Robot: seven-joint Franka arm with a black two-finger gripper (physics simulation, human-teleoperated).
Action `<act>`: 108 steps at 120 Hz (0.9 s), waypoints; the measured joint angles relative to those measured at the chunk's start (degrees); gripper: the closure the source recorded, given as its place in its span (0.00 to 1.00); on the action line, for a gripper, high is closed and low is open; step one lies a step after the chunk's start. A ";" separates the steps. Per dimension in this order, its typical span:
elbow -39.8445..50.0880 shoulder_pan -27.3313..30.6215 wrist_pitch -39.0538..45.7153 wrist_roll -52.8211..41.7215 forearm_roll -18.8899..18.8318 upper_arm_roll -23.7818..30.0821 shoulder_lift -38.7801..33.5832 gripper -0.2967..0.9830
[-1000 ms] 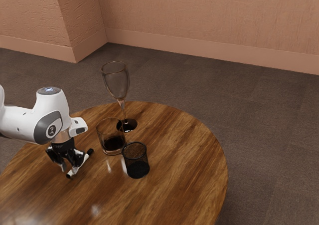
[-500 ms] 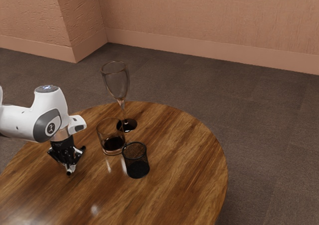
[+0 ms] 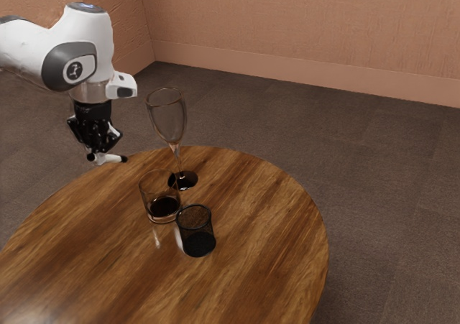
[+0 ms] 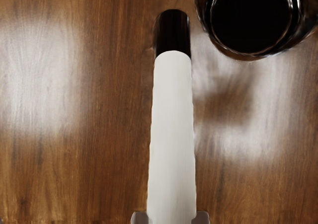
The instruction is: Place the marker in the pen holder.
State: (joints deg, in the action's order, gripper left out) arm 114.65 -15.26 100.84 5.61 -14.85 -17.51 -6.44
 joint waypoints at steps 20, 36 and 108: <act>-5.97 -7.20 -9.93 -0.96 -3.75 1.22 7.02 0.85; -6.15 -11.11 -13.82 -1.84 -5.03 1.99 9.57 0.84; -14.91 -5.85 -17.31 -4.84 -4.17 8.29 16.60 0.83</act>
State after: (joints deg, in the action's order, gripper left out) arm 99.74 -21.11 83.53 0.78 -19.02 -9.22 10.16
